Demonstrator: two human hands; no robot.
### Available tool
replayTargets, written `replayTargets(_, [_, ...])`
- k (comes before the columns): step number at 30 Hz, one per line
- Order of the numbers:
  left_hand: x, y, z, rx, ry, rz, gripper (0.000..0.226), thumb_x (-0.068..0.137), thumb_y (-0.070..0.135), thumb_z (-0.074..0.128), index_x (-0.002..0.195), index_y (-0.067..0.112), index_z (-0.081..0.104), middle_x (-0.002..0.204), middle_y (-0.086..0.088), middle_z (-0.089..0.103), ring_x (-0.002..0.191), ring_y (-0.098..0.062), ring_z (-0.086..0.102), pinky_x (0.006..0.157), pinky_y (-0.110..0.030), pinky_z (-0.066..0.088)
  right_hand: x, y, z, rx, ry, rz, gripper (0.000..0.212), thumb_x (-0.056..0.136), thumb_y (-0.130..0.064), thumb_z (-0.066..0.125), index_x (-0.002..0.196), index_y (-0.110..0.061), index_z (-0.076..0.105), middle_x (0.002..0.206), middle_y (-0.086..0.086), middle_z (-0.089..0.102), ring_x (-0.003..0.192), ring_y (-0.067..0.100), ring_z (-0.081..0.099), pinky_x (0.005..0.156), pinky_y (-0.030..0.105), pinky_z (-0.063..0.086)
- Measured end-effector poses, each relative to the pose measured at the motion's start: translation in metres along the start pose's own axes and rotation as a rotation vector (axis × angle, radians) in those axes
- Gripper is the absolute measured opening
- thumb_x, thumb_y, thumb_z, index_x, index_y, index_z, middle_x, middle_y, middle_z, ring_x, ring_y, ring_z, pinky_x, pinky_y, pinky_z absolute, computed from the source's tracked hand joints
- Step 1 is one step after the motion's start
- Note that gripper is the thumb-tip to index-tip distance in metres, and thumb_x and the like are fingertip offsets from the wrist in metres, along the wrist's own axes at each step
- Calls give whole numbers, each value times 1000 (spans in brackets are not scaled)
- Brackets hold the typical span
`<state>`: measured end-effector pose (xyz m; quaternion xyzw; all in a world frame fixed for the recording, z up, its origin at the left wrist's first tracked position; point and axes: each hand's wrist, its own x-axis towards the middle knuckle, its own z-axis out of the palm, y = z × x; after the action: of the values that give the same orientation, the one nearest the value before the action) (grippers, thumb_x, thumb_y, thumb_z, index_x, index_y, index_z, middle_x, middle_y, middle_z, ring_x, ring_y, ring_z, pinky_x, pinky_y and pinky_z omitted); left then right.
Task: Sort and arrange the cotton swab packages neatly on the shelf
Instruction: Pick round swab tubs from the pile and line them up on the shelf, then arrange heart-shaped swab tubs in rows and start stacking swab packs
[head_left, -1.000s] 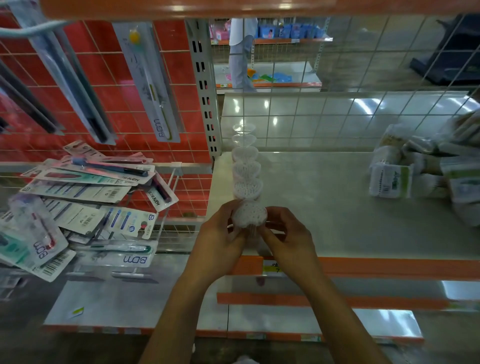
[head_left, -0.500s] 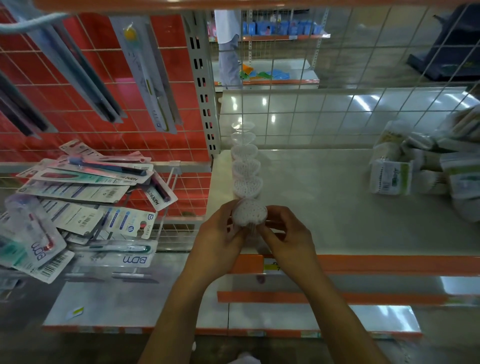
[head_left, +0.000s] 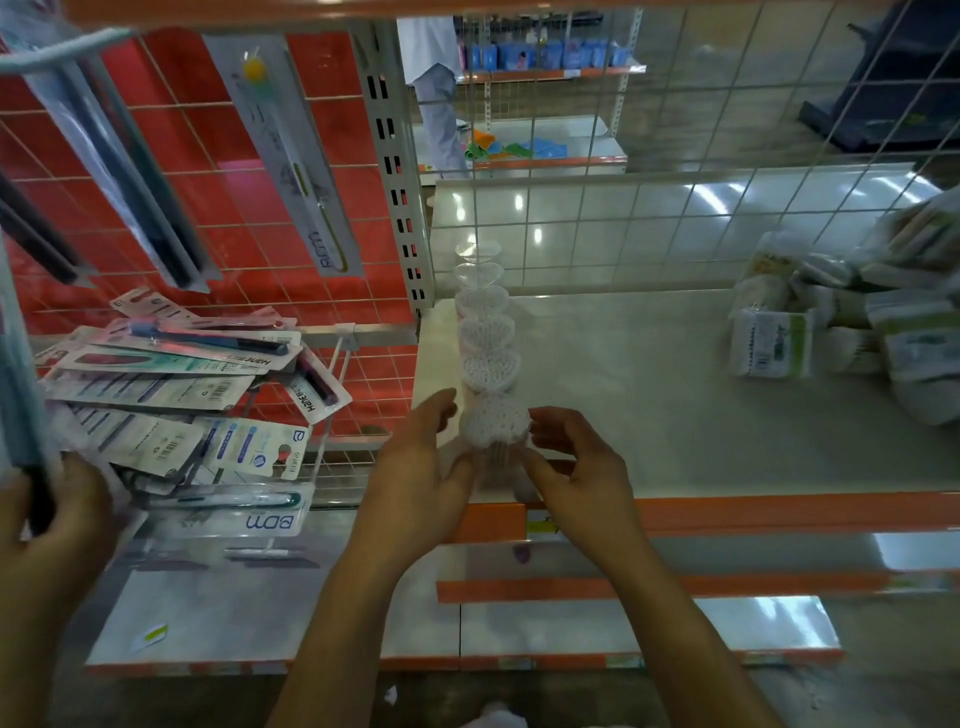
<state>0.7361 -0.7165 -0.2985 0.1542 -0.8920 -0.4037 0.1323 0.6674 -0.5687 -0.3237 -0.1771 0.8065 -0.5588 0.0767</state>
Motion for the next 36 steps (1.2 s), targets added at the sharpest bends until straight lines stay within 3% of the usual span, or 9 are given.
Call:
replayTargets(3, [-1, 9, -10, 75, 94, 41, 57, 88, 14, 62, 140, 18, 41, 137, -2, 51, 123, -20, 49, 99, -35, 43, -1, 5, -8, -60, 59, -13, 32, 87, -22, 64, 117, -29, 56, 111, -11, 60, 105, 5, 56, 89, 26, 50])
replayTargets(7, [-3, 40, -9, 194, 210, 152, 53, 85, 20, 64, 135, 15, 47, 130, -9, 55, 116, -26, 53, 91, -29, 40, -1, 10, -23, -194, 123, -73, 35, 89, -23, 61, 124, -21, 56, 124, -3, 58, 116, 12, 51, 98, 31, 44])
replayTargets(9, [-1, 56, 1, 251, 234, 235, 48, 86, 21, 64, 131, 11, 51, 124, -12, 58, 112, -29, 54, 87, -26, 37, 1, 14, -30, -294, 127, -84, 37, 90, -27, 59, 126, -22, 55, 127, -1, 56, 120, 16, 48, 96, 25, 39])
replayTargets(12, [7, 76, 25, 237, 190, 283, 51, 84, 30, 55, 131, 11, 51, 123, -11, 59, 115, -27, 54, 90, -24, 37, 5, 23, -43, -398, 175, -117, 38, 88, -32, 56, 123, -16, 58, 126, 6, 58, 120, 24, 49, 94, 24, 35])
replayTargets(18, [22, 107, 77, 294, 63, 338, 50, 81, 25, 60, 129, 10, 54, 121, -12, 60, 114, -30, 56, 88, -30, 42, 18, 45, -79, -437, 258, -70, 50, 80, -39, 51, 118, -9, 62, 124, 16, 58, 118, 33, 50, 95, 30, 34])
replayTargets(22, [36, 125, 105, 322, -106, 277, 58, 92, 29, 56, 145, 21, 32, 146, 0, 37, 138, -17, 27, 108, -31, 30, 32, 58, -109, -463, 272, 46, 45, 85, -25, 64, 127, -12, 54, 134, 10, 49, 128, 26, 39, 98, 19, 20])
replayTargets(27, [52, 135, 142, 420, -187, 282, 64, 94, 33, 52, 148, 26, 19, 156, 4, 18, 143, -14, 10, 115, -32, 22, 45, 72, -148, -467, 331, 86, 47, 84, -18, 65, 127, -10, 51, 131, 11, 49, 124, 27, 41, 100, 27, 30])
replayTargets(30, [59, 141, 161, 490, -221, 286, 68, 94, 34, 53, 149, 27, 14, 159, 2, 6, 145, -17, 3, 115, -35, 18, 54, 80, -168, -469, 359, 76, 45, 82, -16, 66, 125, -8, 52, 128, 14, 51, 121, 29, 42, 95, 23, 28])
replayTargets(36, [78, 147, 194, 510, -246, 312, 75, 90, 32, 58, 150, 23, 14, 159, -4, 5, 146, -22, 4, 114, -38, 18, 77, 91, -196, -475, 400, -41, 35, 81, -16, 64, 112, -4, 56, 110, 16, 57, 104, 33, 52, 85, 28, 34])
